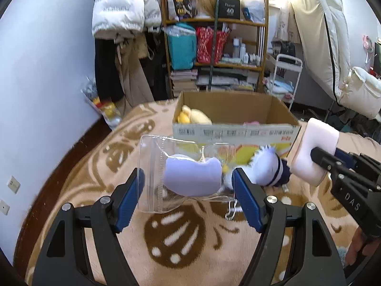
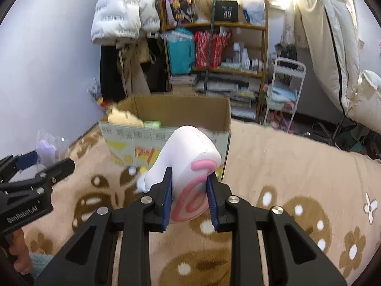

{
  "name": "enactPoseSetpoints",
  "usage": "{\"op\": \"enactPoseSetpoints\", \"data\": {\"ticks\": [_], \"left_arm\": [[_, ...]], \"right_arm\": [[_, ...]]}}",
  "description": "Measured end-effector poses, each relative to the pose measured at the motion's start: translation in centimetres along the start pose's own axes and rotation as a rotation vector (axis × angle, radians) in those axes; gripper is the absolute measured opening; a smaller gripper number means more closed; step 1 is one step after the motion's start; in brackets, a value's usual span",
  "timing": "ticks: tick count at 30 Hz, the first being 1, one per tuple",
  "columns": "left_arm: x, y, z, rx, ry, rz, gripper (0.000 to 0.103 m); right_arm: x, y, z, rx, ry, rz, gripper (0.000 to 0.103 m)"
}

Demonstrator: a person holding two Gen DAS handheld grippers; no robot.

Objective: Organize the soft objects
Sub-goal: 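Lift the clear bag with the left tool while the right tool lifts the pink cushion toward the box, then open the left tool over the box dropping the bag while the right tool drops the pink cushion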

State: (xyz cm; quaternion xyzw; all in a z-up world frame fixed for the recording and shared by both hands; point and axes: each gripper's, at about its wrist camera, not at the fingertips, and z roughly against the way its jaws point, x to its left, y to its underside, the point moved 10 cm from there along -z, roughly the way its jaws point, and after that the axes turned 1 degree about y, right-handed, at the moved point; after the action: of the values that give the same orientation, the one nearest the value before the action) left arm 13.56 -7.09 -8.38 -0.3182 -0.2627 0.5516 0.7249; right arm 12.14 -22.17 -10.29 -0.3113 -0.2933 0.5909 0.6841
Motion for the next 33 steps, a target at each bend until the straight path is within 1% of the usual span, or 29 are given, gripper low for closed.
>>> {"op": "enactPoseSetpoints", "data": {"ticks": [4, 11, 14, 18, 22, 24, 27, 29, 33], "left_arm": [[-0.2, -2.1, 1.4, -0.074, 0.000, 0.004, 0.075], [0.1, -5.3, 2.7, -0.160, -0.016, 0.000, 0.075], [-0.1, -7.2, 2.6, -0.189, -0.019, -0.013, 0.075], [-0.3, -10.2, 1.6, -0.220, -0.027, 0.000, 0.075], [-0.8, -12.5, 0.3, -0.243, -0.011, 0.020, 0.075], [-1.0, -13.3, -0.4, -0.240, 0.000, 0.028, 0.075], [-1.6, -14.3, -1.6, -0.243, -0.004, 0.011, 0.075], [-1.8, -14.6, -2.2, -0.247, -0.010, 0.003, 0.075], [-2.0, -15.1, -3.7, -0.238, 0.010, 0.023, 0.075]], "right_arm": [[-0.3, -1.9, 0.5, -0.054, 0.022, 0.028, 0.027], [-1.0, -5.3, 0.5, -0.115, 0.002, 0.018, 0.028], [-1.1, -6.8, 0.3, -0.139, -0.012, 0.016, 0.028], [-1.6, -8.4, -0.7, -0.162, -0.023, 0.005, 0.028], [-2.0, -10.0, -1.6, -0.186, -0.029, -0.009, 0.028], [-2.1, -10.9, -2.1, -0.195, -0.032, -0.002, 0.028], [-2.2, -11.9, -2.6, -0.208, -0.029, 0.007, 0.028], [-2.2, -12.6, -2.9, -0.216, -0.029, 0.012, 0.028], [-2.0, -13.3, -3.8, -0.219, -0.030, 0.025, 0.028]]}}
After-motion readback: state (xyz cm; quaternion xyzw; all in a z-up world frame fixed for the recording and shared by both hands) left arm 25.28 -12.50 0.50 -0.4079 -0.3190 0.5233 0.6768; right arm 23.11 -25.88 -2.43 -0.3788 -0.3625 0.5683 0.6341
